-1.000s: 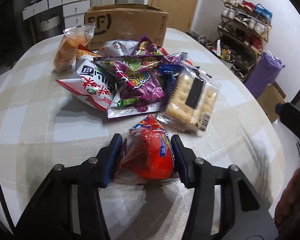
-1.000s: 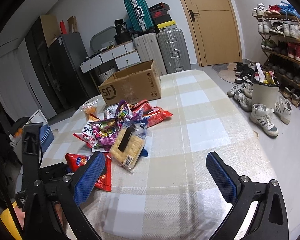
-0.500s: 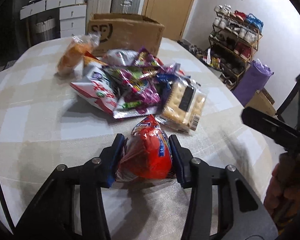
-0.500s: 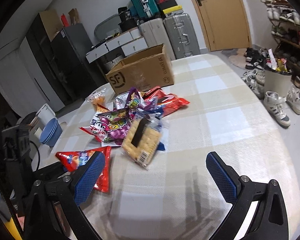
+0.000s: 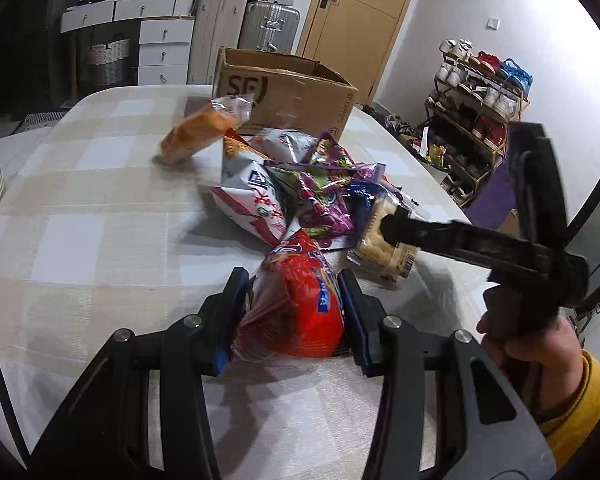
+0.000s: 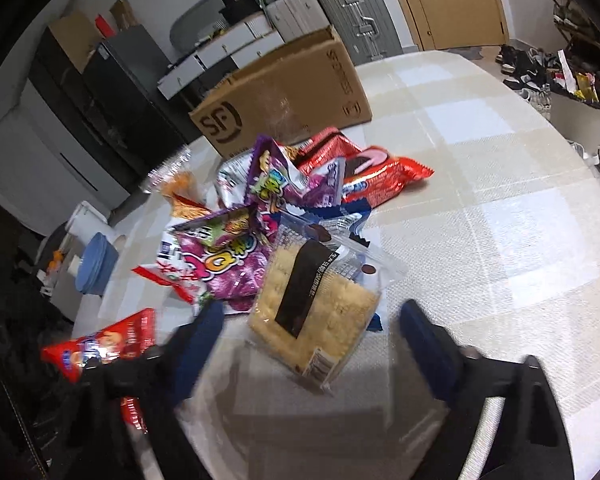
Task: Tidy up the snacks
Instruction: 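Grasp the cracker pack with the right gripper while the left gripper holds the red bag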
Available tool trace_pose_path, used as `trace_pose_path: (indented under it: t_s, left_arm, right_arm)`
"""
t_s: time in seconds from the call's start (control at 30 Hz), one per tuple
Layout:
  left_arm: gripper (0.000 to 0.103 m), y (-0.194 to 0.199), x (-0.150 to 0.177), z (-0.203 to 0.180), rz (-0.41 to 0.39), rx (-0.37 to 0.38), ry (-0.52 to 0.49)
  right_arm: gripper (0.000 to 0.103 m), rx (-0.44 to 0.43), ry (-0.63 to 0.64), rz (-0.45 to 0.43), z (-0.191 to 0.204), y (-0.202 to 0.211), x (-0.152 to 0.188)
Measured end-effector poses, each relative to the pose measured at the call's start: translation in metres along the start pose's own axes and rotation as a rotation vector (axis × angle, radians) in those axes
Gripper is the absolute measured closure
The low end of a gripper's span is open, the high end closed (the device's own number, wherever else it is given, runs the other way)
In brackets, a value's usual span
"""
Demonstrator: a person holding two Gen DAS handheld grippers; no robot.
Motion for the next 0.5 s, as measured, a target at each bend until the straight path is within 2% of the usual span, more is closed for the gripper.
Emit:
trace_pose_path:
  t_s: [0.07, 0.17, 0.2, 0.27, 0.3, 0.5]
  left_arm:
    - [0.060, 0.006, -0.005, 0.005, -0.001, 0.001, 0.012]
    - [0.060, 0.011, -0.006, 0.013, 0.002, 0.005, 0.031]
    - [0.060, 0.008, 0.005, 0.016, 0.004, 0.003, 0.028]
    - [0.060, 0.012, 0.002, 0.019, 0.001, 0.006, 0.031]
    - [0.060, 0.010, 0.012, 0.022, 0.001, 0.003, 0.027]
    - [0.060, 0.017, 0.017, 0.031, -0.005, 0.001, 0.032]
  right_arm:
    - [0.037, 0.004, 0.006, -0.022, 0.004, 0.000, -0.002]
    - [0.049, 0.022, 0.019, -0.029, 0.004, -0.002, -0.003]
    - [0.051, 0.015, 0.012, -0.033, 0.003, -0.001, -0.004]
    - [0.059, -0.002, -0.009, -0.039, 0.001, 0.005, -0.001]
    - [0.060, -0.012, -0.021, -0.043, -0.001, 0.008, 0.001]
    - [0.066, -0.037, -0.045, -0.065, -0.010, 0.033, 0.019]
Point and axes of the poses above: each gripper's, at about its wrist camera, not at the fingertips, and y roughly against the way its jaws point, z to its left, x to its underside, the point moved 4 cm from there along -y, roughly the way its jaws point, and after that the axes turned 11 degrees about -z, right-handed, at the moved point
